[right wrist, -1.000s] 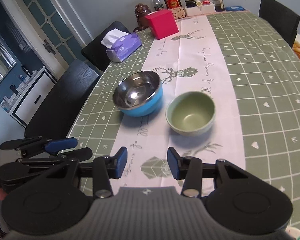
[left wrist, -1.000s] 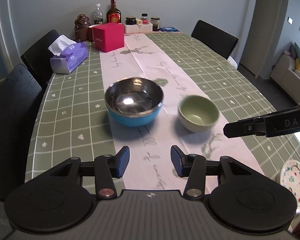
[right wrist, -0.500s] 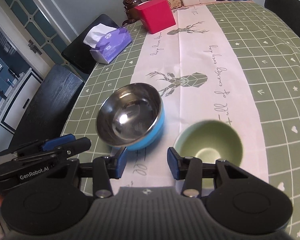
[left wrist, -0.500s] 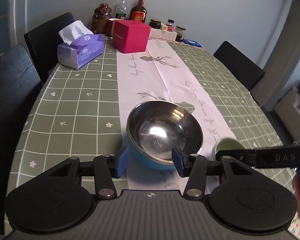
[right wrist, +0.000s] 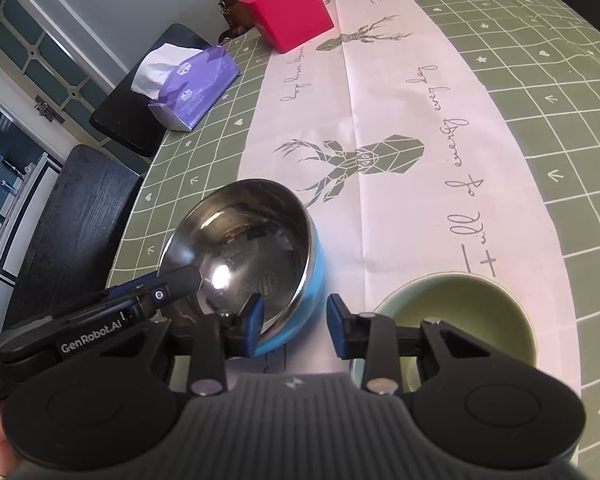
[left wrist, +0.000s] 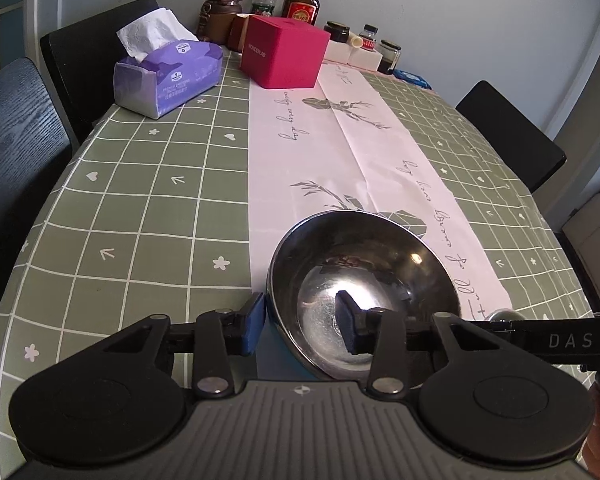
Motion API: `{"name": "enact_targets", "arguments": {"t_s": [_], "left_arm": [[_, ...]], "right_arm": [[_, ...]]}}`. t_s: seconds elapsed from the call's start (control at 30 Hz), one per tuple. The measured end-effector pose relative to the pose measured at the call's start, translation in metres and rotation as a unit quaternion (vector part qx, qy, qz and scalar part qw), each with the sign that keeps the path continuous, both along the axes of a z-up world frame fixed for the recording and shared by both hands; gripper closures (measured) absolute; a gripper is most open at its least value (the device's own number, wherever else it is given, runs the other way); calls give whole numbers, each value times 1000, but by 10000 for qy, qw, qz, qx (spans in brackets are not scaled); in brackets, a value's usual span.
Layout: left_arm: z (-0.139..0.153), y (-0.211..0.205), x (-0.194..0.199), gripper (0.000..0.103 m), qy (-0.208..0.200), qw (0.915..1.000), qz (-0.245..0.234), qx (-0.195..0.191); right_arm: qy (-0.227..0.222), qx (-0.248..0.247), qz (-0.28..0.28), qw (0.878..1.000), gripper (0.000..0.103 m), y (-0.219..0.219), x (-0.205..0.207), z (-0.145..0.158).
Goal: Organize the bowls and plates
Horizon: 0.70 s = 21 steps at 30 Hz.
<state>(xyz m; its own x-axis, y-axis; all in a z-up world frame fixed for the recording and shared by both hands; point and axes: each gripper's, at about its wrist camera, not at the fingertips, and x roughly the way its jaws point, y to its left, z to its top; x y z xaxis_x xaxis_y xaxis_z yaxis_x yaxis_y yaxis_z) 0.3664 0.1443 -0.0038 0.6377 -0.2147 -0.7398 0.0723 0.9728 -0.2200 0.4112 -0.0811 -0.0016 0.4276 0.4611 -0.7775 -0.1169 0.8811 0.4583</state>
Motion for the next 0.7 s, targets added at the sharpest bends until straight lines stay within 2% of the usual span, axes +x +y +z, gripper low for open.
{"name": "enact_targets", "arguments": {"t_s": [0.17,0.23,0.3,0.37,0.7], "left_arm": [[-4,-3,5,71,56,9998,34,167],[-4,-3,5,84,70,9997,65,209],[-4,0,5,90,109,9997,126,186],[-3,2,5,90,162,9997,150,137],[13,-12,-2,92,251,9984,108,499]], "right_arm": [[75,93,-35,9999,78,-1,5,-3],[75,102,-33,9999,83,0,5,-3],[56,18,-60,10000,85,1,5,-1],[77,21,-83,9999,86,0,6,-2],[177,-36,-154,9997,91,-4,4,5]]}}
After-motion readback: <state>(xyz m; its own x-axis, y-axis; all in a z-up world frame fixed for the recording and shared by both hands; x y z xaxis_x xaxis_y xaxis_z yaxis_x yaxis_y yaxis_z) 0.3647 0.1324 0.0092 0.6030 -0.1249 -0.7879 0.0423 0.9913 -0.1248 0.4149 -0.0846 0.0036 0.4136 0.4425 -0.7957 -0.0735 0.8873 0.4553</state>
